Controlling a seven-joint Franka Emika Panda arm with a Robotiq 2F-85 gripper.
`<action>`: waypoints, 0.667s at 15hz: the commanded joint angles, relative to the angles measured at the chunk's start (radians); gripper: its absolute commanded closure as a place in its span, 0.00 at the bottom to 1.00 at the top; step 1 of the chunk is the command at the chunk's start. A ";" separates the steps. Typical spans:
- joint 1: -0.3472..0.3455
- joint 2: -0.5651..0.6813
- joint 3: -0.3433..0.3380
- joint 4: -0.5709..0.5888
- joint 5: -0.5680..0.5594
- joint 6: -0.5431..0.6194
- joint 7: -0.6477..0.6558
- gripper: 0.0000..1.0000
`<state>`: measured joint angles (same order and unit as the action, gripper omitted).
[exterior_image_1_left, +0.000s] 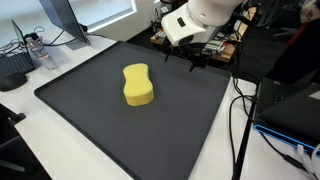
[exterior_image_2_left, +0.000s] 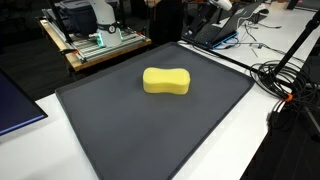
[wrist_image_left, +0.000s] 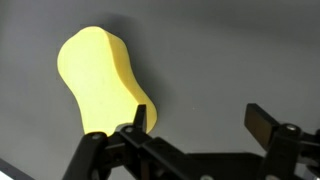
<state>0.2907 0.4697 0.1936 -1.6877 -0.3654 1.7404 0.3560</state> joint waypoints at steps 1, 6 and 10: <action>0.025 -0.001 -0.027 0.000 0.012 0.000 -0.007 0.00; 0.029 -0.002 -0.027 -0.001 0.011 0.000 -0.007 0.00; 0.023 0.115 -0.061 0.181 0.114 -0.044 0.123 0.00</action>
<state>0.2966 0.4904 0.1765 -1.6503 -0.3217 1.7393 0.4081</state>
